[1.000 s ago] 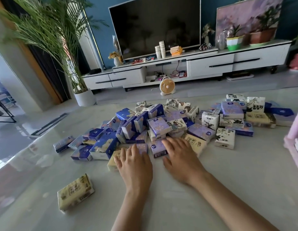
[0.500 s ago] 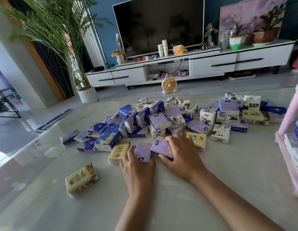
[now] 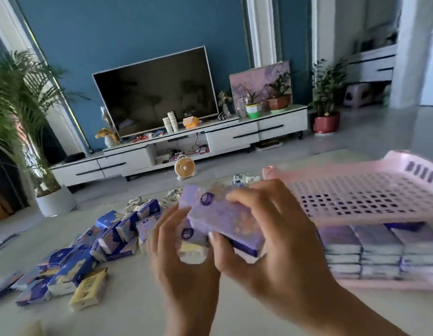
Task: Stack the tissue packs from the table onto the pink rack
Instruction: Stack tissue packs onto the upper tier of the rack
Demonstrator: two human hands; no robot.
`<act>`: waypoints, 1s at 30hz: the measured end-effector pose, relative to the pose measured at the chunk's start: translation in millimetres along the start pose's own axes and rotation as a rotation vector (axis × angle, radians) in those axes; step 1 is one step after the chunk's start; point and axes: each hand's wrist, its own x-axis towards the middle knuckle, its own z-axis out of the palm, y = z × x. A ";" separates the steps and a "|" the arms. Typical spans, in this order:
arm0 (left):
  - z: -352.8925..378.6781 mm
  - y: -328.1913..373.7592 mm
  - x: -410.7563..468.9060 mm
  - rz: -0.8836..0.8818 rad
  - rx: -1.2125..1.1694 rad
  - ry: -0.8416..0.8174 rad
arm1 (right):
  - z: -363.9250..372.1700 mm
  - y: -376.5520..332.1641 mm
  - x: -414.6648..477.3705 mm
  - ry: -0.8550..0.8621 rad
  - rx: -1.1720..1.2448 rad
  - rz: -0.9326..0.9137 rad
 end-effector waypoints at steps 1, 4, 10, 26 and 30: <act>16.2 16.0 8.1 0.041 0.014 -0.042 | -16.9 11.5 10.6 0.033 -0.037 0.035; 71.8 49.3 25.4 0.170 0.142 -0.205 | -55.4 72.6 30.7 0.090 -0.153 0.256; 163.4 49.4 37.9 0.103 0.602 -0.737 | -81.9 163.5 21.5 -0.164 -0.508 0.600; 145.2 41.0 28.8 0.324 0.587 -1.088 | -88.8 167.7 23.9 -0.703 -0.342 0.609; 146.5 40.4 29.5 0.286 0.588 -1.143 | -86.2 171.6 22.8 -0.634 -0.249 0.587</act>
